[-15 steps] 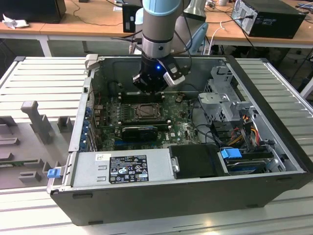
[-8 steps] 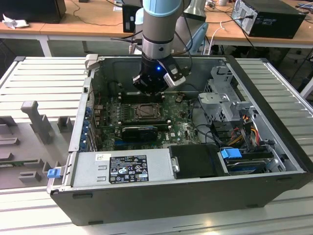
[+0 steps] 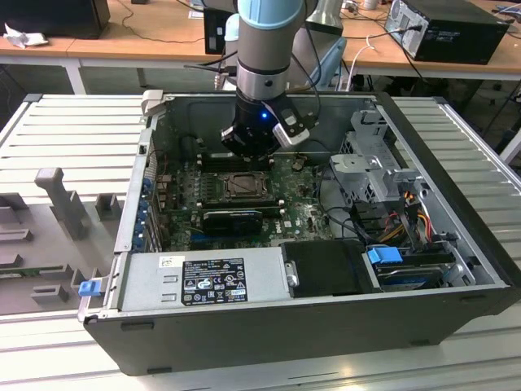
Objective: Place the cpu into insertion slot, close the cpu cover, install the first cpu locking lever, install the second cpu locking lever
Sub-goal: 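Install the second cpu locking lever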
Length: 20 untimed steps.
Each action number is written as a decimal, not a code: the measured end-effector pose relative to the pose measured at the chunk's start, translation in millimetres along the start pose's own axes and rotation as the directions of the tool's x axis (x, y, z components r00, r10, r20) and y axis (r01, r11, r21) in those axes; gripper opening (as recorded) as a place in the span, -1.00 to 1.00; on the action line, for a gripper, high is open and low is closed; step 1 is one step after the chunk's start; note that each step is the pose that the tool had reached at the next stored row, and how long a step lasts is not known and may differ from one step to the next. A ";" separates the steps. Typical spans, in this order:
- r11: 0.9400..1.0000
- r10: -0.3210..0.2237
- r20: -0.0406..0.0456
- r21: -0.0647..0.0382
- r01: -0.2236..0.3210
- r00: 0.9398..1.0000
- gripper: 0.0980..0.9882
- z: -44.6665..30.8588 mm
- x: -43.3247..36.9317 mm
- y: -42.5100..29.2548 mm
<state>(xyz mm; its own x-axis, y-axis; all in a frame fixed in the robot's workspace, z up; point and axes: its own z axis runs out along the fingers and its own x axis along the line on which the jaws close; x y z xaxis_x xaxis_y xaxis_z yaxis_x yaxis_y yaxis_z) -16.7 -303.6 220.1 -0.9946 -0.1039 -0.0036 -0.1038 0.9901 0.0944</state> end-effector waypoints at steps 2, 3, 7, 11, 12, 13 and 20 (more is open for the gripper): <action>1.000 0.000 0.000 0.000 0.000 1.000 -0.98 0.1 -0.1 -0.6; 1.000 0.000 0.000 0.000 0.000 1.000 -0.98 0.0 -0.2 -0.9; 1.000 0.000 0.000 0.000 0.000 1.000 -0.98 -0.1 -0.5 -3.2; 1.000 0.000 0.000 0.000 0.000 1.000 -0.98 -2.9 -0.5 -3.2; 1.000 0.000 0.000 0.000 0.000 1.000 -0.98 -7.5 -0.6 -2.7; 1.000 0.000 0.000 0.001 0.000 1.000 -0.98 -18.1 -0.6 -1.7; 1.000 0.000 0.000 0.002 0.000 1.000 -0.98 -38.1 -0.5 -2.0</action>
<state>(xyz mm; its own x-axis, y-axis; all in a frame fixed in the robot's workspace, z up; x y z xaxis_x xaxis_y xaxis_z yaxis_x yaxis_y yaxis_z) -15.7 -309.2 257.9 -0.9946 -0.1036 -0.0034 -0.1035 0.9904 0.0920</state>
